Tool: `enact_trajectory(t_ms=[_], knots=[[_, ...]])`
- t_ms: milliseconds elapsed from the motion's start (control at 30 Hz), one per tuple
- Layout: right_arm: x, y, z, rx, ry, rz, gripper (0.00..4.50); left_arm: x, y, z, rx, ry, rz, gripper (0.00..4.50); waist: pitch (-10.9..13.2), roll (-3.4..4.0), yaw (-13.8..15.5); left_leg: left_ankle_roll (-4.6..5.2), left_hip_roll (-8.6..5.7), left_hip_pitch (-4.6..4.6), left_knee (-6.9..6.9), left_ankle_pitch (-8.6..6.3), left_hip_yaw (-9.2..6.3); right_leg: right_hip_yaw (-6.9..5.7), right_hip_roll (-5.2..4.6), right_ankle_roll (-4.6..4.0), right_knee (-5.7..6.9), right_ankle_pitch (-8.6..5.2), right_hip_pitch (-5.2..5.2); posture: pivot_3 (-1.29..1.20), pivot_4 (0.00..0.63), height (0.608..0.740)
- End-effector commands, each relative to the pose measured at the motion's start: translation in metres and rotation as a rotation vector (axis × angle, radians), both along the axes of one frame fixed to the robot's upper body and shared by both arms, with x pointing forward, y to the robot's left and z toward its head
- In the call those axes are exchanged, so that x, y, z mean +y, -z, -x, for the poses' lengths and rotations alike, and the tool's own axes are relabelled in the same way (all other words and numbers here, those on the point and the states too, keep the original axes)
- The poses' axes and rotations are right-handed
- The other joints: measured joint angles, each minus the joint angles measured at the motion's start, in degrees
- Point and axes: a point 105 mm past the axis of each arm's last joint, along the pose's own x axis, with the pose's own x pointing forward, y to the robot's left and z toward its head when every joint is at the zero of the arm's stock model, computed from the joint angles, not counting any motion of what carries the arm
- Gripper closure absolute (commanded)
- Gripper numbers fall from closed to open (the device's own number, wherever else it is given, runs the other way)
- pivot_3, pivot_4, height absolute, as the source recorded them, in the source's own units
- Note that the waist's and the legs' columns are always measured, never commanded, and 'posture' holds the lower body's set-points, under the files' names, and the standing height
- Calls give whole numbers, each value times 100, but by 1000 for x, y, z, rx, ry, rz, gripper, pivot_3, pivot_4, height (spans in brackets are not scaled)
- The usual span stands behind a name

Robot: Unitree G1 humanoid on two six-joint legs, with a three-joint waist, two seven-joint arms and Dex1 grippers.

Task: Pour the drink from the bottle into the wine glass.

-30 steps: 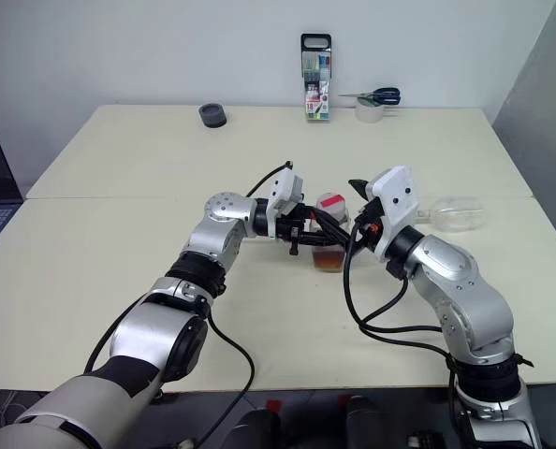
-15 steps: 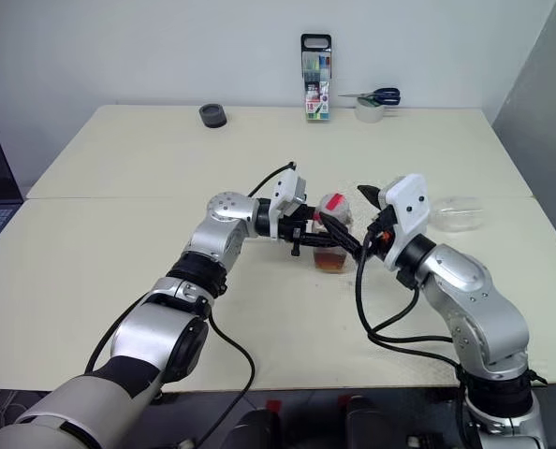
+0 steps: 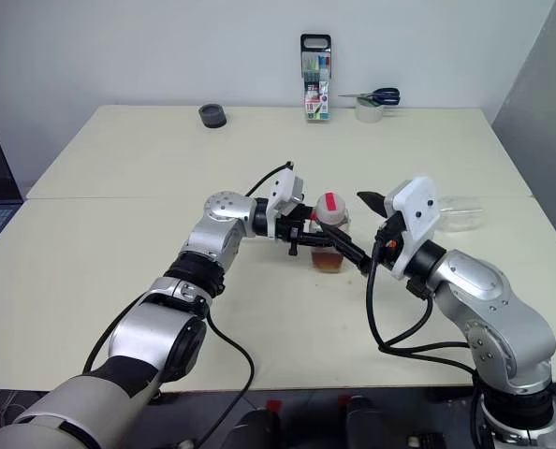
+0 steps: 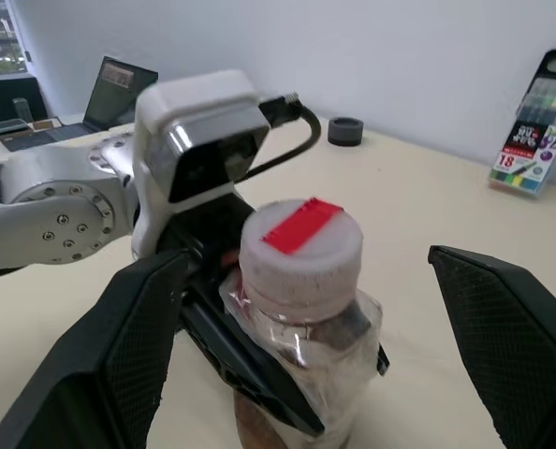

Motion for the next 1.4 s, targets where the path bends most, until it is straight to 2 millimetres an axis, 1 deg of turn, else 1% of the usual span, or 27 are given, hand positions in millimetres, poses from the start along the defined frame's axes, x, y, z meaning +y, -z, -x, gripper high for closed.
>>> enact_trajectory(t_ms=[33, 267, 500, 667, 733, 900, 1400], knots=[[5, -9, -3, -72, 31, 22, 149, 0, -17, 0, -42, 7, 45, 2829, 0, 0, 1, -1, 0, 0, 0, 0, 0, 0, 0, 0, 0, 0, 0, 0, 150, 740], [14, -7, -10, -87, 35, 36, 149, -1, -16, 1, -42, 14, 42, 2829, 0, 0, -1, -1, 0, 0, 0, 1, 1, 1, 0, 0, 0, 0, 0, 0, 150, 740], [13, -10, -13, -82, 48, -12, 149, -1, -13, 2, -44, 18, 34, 2829, 0, 0, 1, -2, -1, 0, 1, 1, 0, 0, -1, 0, 1, 0, 0, 0, 150, 740], [7, -7, -16, -71, 80, -15, 149, -1, -13, 3, -43, 21, 31, 2829, 0, 0, 1, -1, -1, 0, 1, 1, -1, 0, -1, 0, 2, 0, 0, 0, 150, 740], [4, -6, -13, -51, 82, -41, 149, -1, -11, 3, -41, 22, 31, 2829, 0, 0, 1, -1, -1, 0, 1, 1, -1, 0, -1, 0, 2, 0, 0, 0, 150, 740], [-3, 1, -10, -32, 104, -17, 149, -1, -11, 4, -40, 24, 36, 2829, 0, 0, 0, -1, -1, 0, 1, 0, 0, 1, -1, 0, 4, 0, -1, 0, 150, 740], [-16, -5, -6, -39, 116, 5, 149, 0, -8, 3, -34, 14, 40, 2829, 0, 0, 1, 0, -1, 1, 2, 0, 0, 1, -1, 0, 6, 0, -1, 0, 150, 740]])
